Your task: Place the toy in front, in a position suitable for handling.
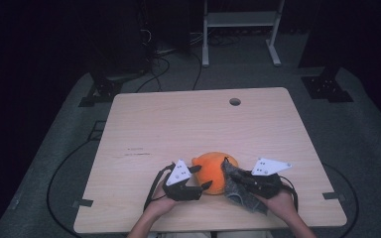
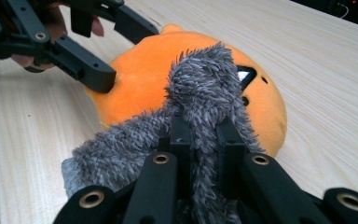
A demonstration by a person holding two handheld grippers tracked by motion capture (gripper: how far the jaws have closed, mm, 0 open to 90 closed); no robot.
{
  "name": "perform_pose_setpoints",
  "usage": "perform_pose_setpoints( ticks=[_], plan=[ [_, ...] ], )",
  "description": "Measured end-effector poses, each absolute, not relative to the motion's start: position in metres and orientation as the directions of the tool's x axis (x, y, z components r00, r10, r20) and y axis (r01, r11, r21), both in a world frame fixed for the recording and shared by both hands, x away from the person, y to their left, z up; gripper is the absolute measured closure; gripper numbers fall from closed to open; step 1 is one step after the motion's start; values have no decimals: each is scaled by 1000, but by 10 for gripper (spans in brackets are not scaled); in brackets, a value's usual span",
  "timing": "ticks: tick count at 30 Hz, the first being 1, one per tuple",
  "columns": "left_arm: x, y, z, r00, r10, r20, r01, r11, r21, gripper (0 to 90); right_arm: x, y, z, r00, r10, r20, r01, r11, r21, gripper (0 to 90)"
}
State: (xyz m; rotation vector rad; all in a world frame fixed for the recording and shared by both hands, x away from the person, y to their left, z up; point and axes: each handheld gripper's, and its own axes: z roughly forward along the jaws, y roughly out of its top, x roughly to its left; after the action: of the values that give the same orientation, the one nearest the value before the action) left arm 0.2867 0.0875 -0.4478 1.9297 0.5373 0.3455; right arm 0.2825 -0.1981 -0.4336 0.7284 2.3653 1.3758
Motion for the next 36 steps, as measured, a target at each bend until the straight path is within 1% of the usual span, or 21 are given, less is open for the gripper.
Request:
perform_pose_setpoints(
  ticks=[2,5,7,9,10,11,12,14,16,18,21,23,26,28,29,30,31,32,33,34,36],
  plan=[
    [287,89,-447,864,503,-15,216,-345,913,378,284,-198,-434,-815,579,-20,272,413,869,798],
    [285,93,-443,893,446,-53,224,-340,913,370,286,-200,-435,-803,596,-18,285,410,866,798],
    [285,95,-438,902,431,-34,196,-338,920,357,287,-203,-435,-797,604,-17,291,408,865,798],
    [286,95,-435,895,446,-22,178,-312,933,365,286,-206,-436,-802,597,-5,293,402,868,798],
    [286,94,-435,877,481,9,166,-319,933,388,287,-207,-436,-806,592,0,293,399,869,798],
    [287,91,-437,851,523,33,178,-347,921,429,287,-207,-437,-807,591,4,295,397,869,798],
    [289,89,-438,840,542,28,201,-359,911,517,287,-207,-436,-804,594,-3,291,399,870,798],
    [290,88,-441,825,564,28,226,-375,899,553,286,-205,-433,-802,597,-7,286,395,873,798],
    [291,89,-443,827,562,9,242,-371,897,559,279,-198,-429,-815,578,-37,249,407,879,799],
    [292,91,-445,827,562,-5,248,-356,901,551,270,-187,-426,-853,520,-39,208,407,889,798],
    [290,93,-447,830,558,-5,245,-357,901,539,266,-173,-428,-871,484,-88,168,460,872,799],
    [290,94,-447,834,551,-4,239,-356,903,527,272,-178,-428,-857,512,-65,202,450,870,799],
    [291,95,-447,836,549,-7,242,-355,903,510,284,-198,-431,-782,620,-60,275,430,860,800],
    [291,93,-448,832,554,-10,243,-350,905,507,289,-208,-432,-757,653,-30,317,407,857,800],
    [291,93,-448,832,554,-10,243,-350,905,506,289,-208,-432,-757,653,-30,317,407,857,800],
    [290,93,-448,831,557,-7,241,-349,906,505,281,-206,-428,-797,603,-7,281,382,880,800],
    [290,92,-448,830,558,-1,237,-352,906,505,281,-206,-428,-797,603,-7,281,382,880,800],
    [290,91,-448,831,556,5,232,-354,906,505,271,-191,-424,-849,528,-26,223,402,888,799],
    [290,90,-448,830,558,7,231,-355,906,505,271,-191,-424,-849,528,-26,223,402,888,799],
    [290,91,-448,830,557,5,234,-358,904,504,266,-176,-426,-875,482,-48,195,440,876,798],
    [290,92,-449,830,557,7,234,-360,903,504,269,-172,-429,-875,481,-49,201,453,868,799]
  ],
)
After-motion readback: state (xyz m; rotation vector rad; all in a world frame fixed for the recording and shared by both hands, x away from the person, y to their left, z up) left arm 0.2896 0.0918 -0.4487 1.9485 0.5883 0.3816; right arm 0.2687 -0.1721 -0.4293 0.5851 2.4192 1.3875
